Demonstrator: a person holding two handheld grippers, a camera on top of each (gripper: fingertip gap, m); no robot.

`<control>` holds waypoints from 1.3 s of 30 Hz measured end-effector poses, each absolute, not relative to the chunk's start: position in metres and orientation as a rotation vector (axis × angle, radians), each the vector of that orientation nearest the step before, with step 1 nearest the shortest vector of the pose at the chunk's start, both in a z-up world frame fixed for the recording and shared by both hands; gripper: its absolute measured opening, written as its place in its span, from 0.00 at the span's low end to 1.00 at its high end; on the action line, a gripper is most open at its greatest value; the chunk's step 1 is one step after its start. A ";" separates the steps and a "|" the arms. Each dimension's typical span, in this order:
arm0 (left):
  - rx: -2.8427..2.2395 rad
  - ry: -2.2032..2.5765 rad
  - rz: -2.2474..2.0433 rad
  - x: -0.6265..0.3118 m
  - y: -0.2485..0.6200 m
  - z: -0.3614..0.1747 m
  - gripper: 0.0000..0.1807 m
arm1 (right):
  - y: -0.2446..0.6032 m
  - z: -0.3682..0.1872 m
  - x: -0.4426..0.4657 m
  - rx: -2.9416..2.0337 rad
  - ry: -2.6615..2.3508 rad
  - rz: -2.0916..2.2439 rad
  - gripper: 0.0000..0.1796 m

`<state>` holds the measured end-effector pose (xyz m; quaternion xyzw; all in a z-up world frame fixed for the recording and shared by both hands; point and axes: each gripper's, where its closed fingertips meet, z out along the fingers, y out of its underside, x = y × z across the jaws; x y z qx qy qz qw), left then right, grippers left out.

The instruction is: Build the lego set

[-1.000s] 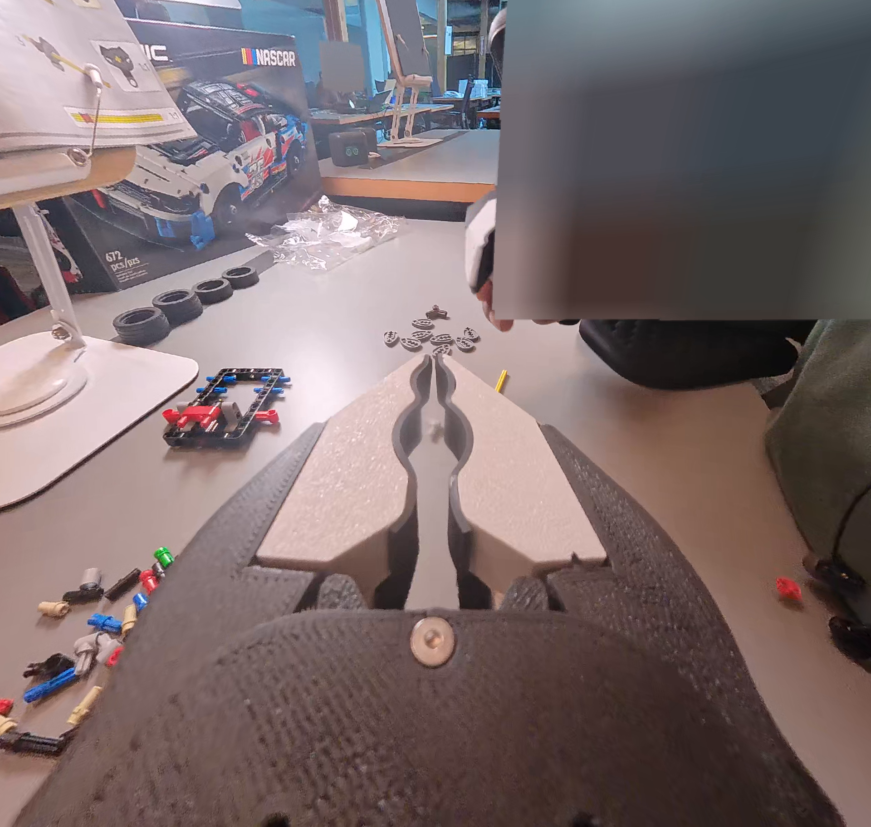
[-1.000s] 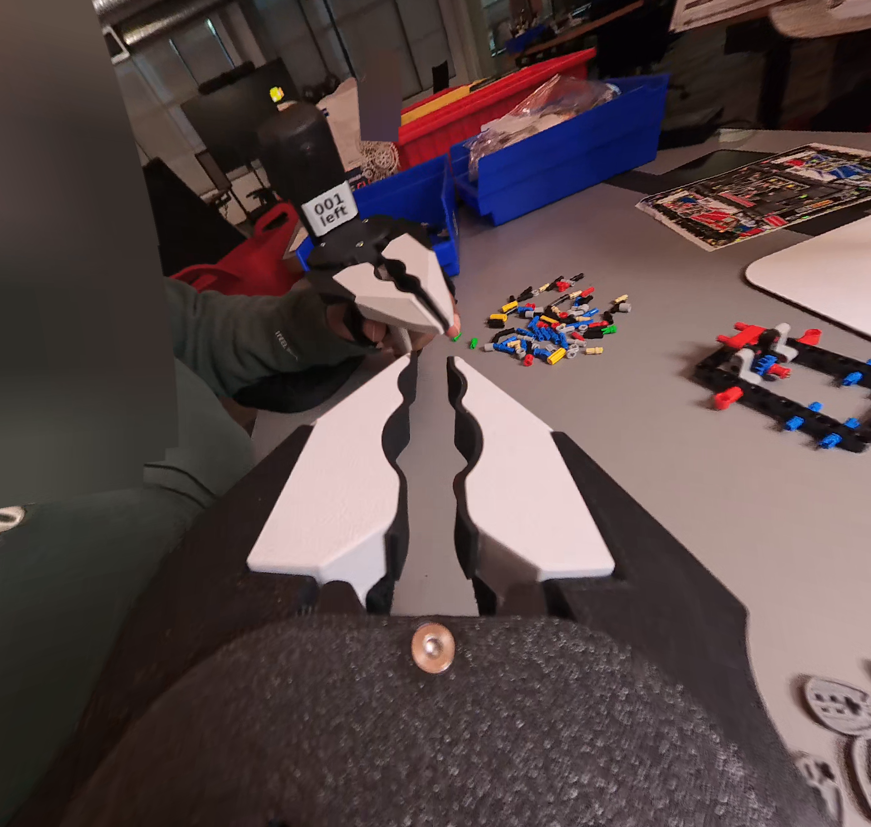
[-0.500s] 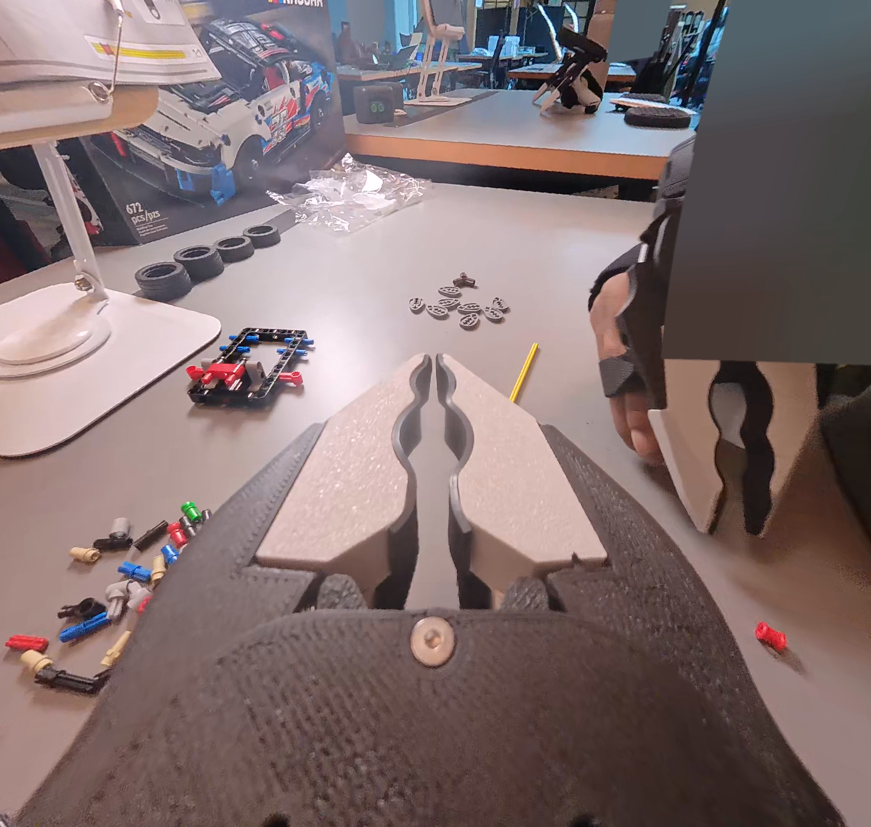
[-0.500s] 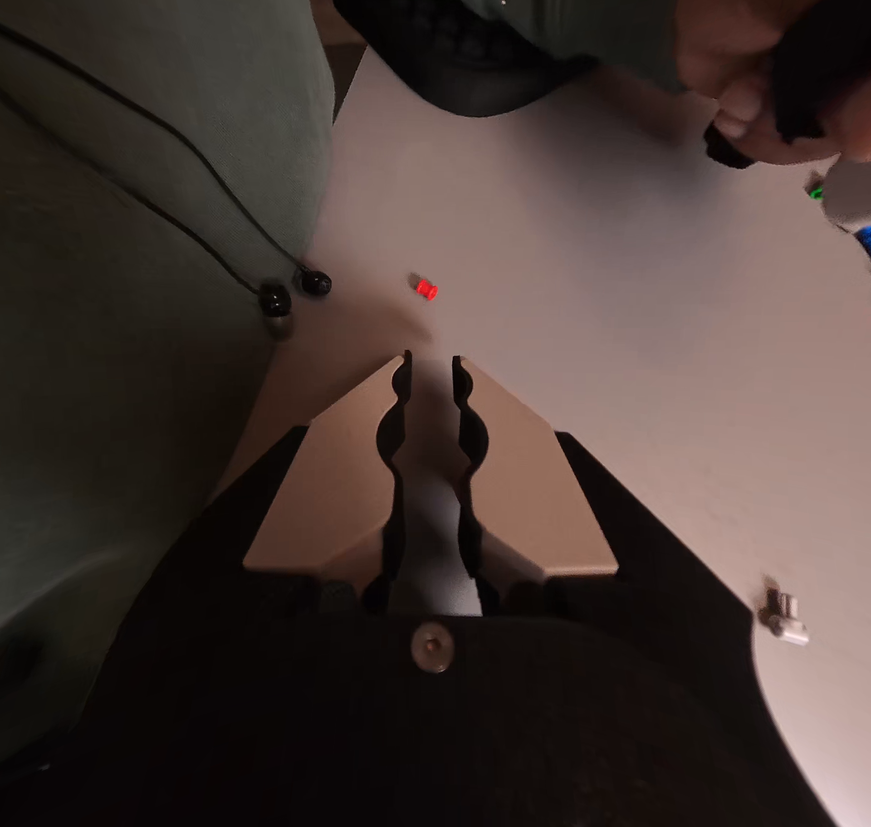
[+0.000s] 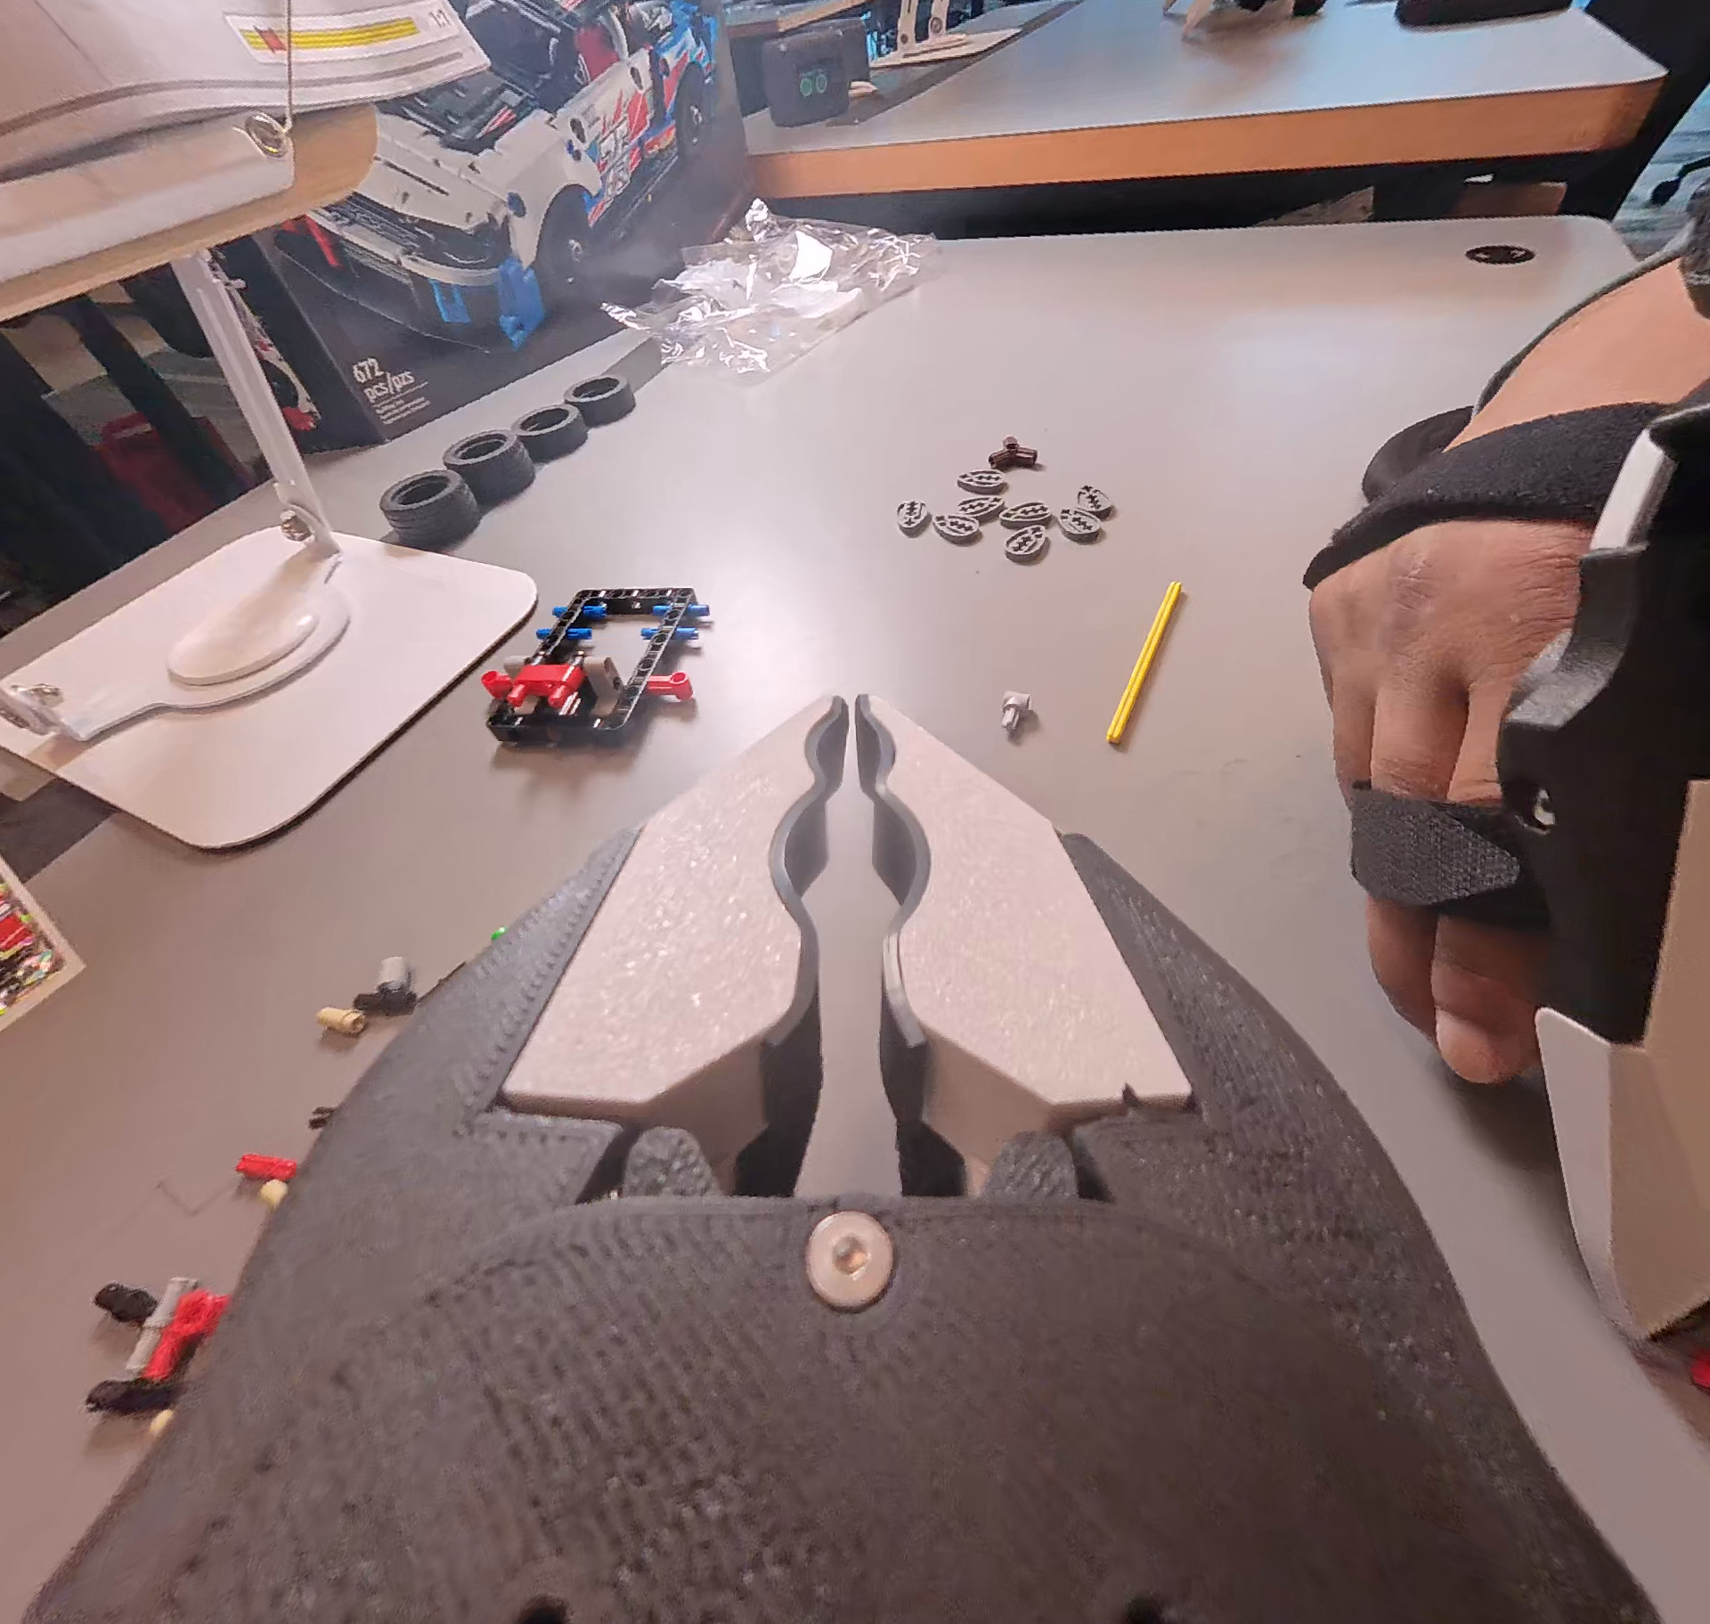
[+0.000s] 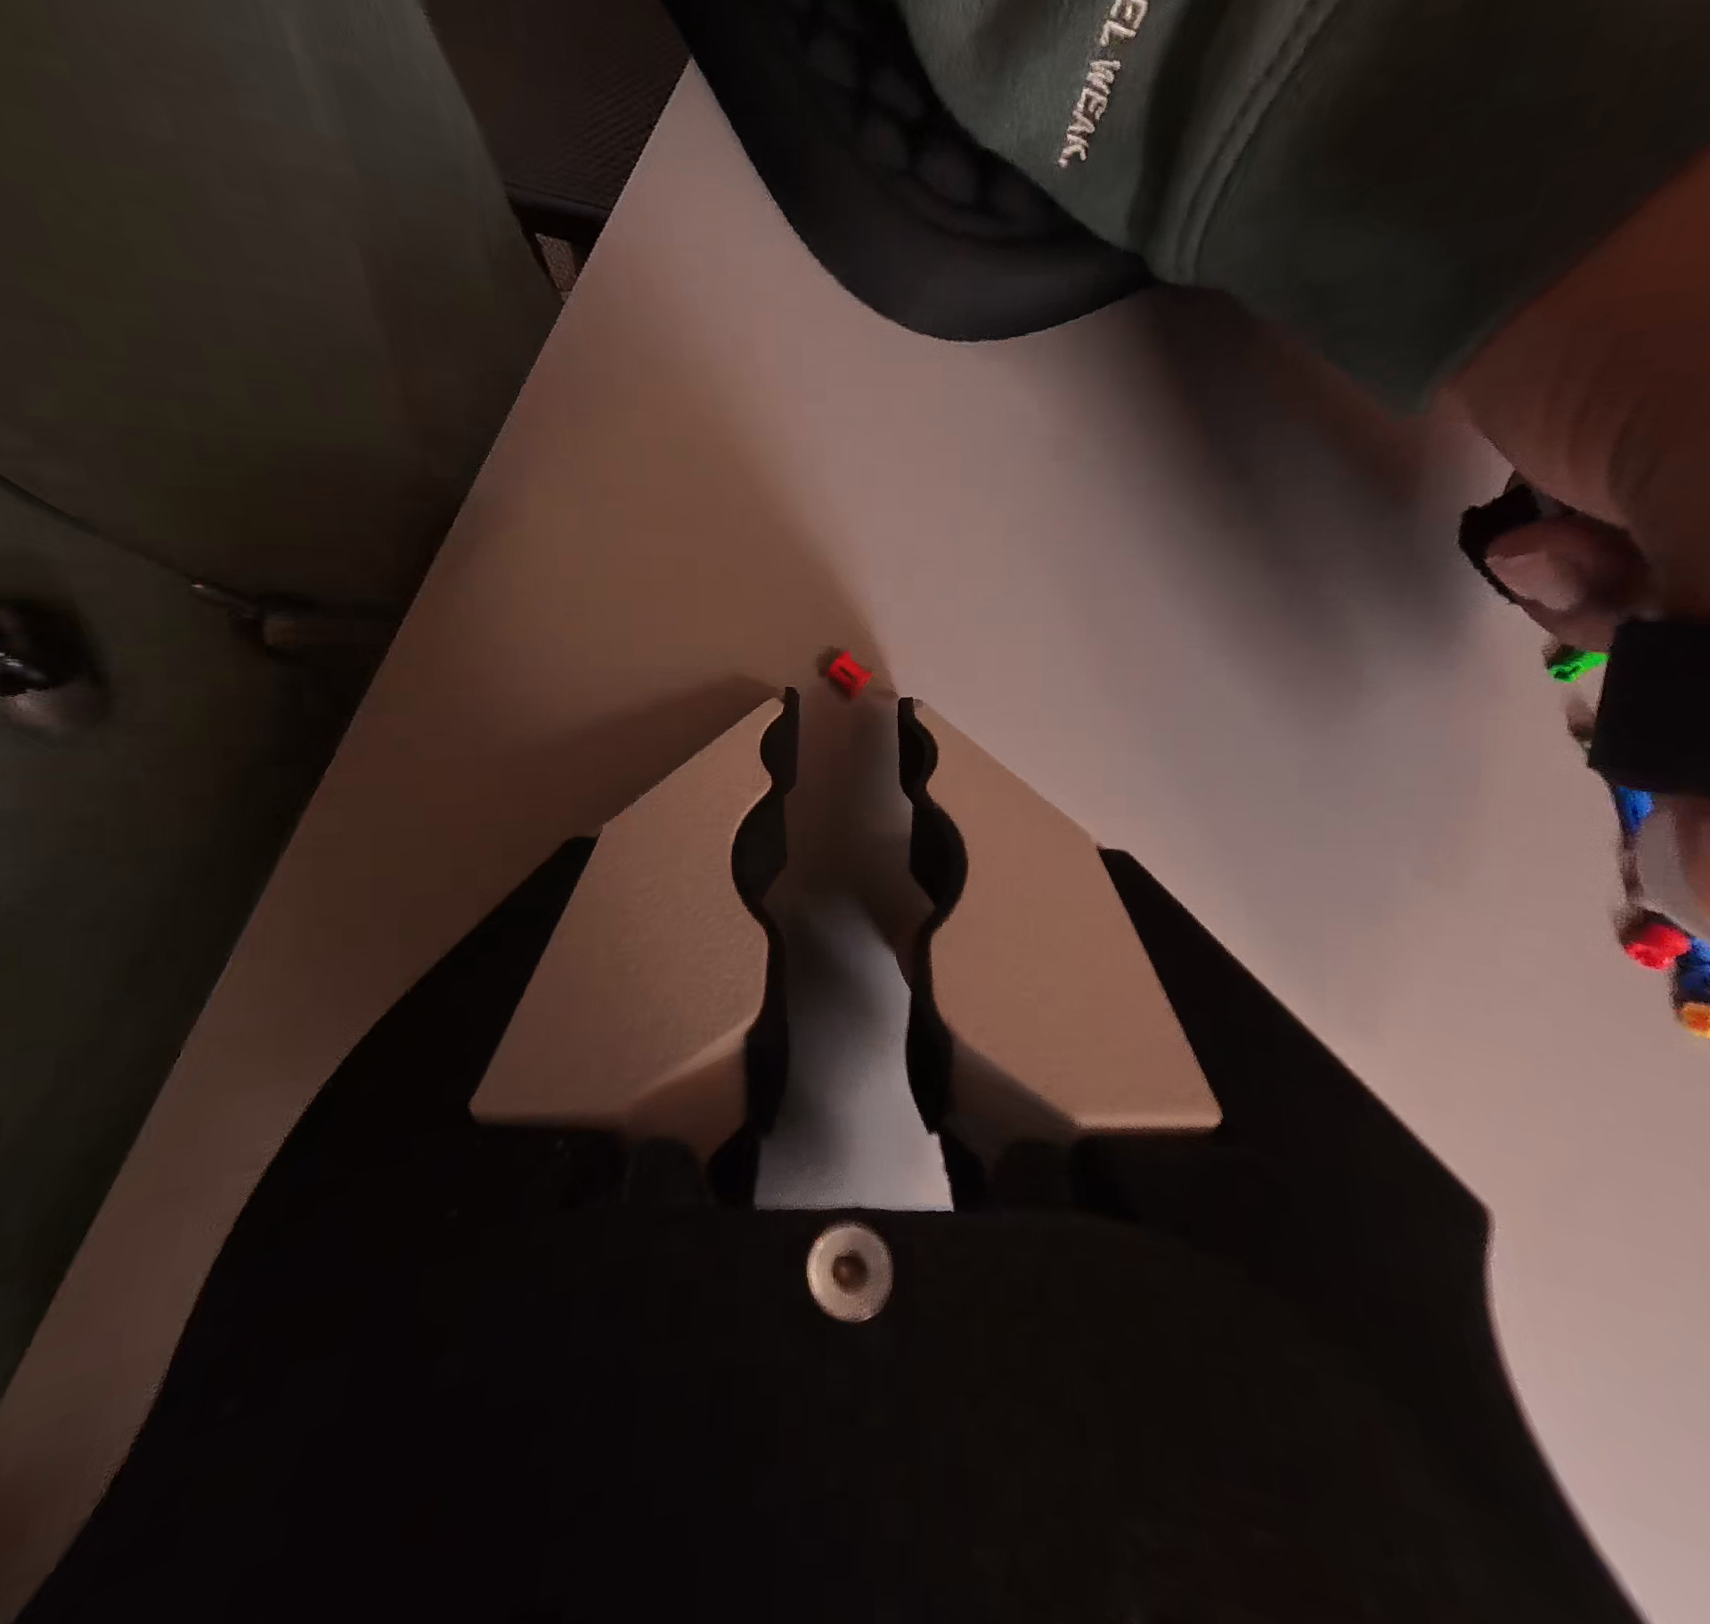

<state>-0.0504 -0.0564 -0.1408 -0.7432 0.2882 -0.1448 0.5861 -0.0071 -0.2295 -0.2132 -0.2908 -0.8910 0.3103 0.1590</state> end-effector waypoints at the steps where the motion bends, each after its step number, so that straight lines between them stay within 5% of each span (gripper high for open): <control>1: -1.734 0.672 -0.330 -0.052 -0.057 -0.141 0.00 | -0.232 -0.214 -0.009 -0.813 -2.557 0.878 0.11; 14: -1.716 0.711 -0.379 -0.042 -0.066 -0.140 0.01 | -0.201 -0.194 -0.012 -0.866 -2.325 0.934 0.04; 27: -1.609 0.436 -1.154 0.011 -0.087 -0.102 0.13 | -0.094 -0.099 0.008 -0.726 -1.564 0.565 0.04; 39: -1.534 0.335 -1.443 0.022 -0.097 -0.086 0.07 | -0.098 -0.084 0.009 -0.525 -1.452 0.336 0.04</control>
